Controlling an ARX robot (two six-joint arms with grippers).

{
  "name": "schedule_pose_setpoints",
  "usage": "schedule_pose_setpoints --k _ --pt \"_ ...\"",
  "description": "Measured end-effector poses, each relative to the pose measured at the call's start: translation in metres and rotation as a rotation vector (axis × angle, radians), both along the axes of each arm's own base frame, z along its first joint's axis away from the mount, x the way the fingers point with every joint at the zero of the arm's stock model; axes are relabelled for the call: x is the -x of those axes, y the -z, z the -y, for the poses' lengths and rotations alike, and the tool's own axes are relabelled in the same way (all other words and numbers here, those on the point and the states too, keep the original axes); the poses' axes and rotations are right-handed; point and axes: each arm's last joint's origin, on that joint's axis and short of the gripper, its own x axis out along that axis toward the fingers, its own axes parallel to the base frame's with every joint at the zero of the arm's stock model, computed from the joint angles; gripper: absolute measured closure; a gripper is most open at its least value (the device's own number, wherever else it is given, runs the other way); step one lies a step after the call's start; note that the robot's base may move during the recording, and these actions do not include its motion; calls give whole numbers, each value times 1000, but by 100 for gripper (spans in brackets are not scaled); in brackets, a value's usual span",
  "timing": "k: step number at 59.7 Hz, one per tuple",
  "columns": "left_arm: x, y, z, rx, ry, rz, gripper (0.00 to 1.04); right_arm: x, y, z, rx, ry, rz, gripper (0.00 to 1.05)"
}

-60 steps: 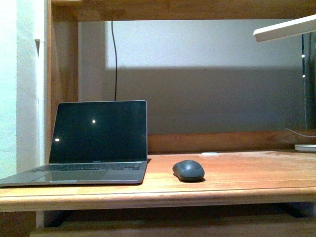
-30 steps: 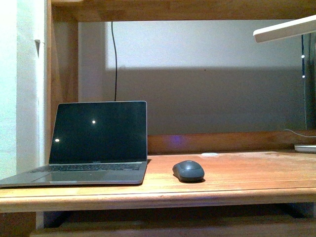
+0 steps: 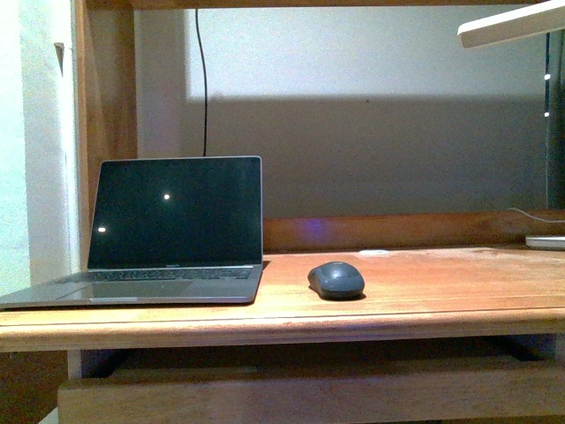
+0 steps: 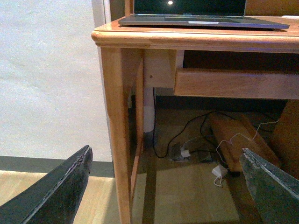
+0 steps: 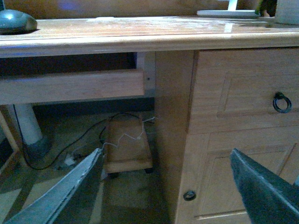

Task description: Place mouse

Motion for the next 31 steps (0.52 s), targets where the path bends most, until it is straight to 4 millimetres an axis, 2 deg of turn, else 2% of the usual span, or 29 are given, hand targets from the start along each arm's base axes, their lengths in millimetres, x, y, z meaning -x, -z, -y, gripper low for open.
schedule_pose_setpoints --k 31 --pt "0 0 0 0 0 0 8 0 0 0 0 0 0 7"
